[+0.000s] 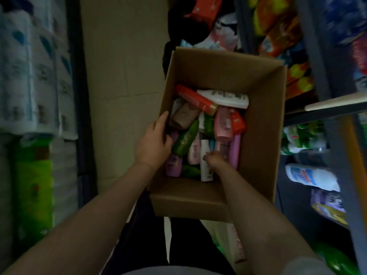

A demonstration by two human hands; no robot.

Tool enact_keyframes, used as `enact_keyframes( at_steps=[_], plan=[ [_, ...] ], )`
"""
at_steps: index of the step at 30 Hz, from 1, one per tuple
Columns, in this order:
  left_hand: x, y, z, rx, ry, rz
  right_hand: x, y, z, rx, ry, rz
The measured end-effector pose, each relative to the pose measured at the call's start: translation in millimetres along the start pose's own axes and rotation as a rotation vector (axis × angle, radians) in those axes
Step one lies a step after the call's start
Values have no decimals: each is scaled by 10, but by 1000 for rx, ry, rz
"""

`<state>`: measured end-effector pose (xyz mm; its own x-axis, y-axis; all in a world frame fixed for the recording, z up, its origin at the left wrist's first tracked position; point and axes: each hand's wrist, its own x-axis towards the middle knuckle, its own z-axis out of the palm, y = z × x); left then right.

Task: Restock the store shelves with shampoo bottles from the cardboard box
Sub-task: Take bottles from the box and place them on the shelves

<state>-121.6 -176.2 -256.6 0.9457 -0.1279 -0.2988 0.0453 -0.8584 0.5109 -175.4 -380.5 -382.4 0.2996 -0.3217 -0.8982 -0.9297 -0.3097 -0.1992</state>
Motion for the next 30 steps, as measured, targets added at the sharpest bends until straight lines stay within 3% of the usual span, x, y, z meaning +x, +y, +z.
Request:
enact_keyframes(
  at_steps=[6, 8, 12, 15, 19, 25, 30],
  plan=[
    [12, 26, 1, 4, -22, -1, 137, 21, 107, 16, -73, 37],
    [4, 32, 23, 4, -19, 10, 170, 25, 163, 40, -54, 48],
    [26, -23, 40, 19, -10, 18, 202, 16, 216, -226, 47, 26],
    [26, -46, 39, 26, -9, 14, 205, 48, 184, -245, 121, -5],
    [20, 67, 58, 43, -15, 2, 68, 63, 89, -7, 147, -69],
    [16, 217, 36, 45, -60, -20, -557, -369, -263, 488, -17, -234],
    [-69, 386, -211, -23, -80, 16, -1439, -500, -855, 675, 34, -408]
  ],
)
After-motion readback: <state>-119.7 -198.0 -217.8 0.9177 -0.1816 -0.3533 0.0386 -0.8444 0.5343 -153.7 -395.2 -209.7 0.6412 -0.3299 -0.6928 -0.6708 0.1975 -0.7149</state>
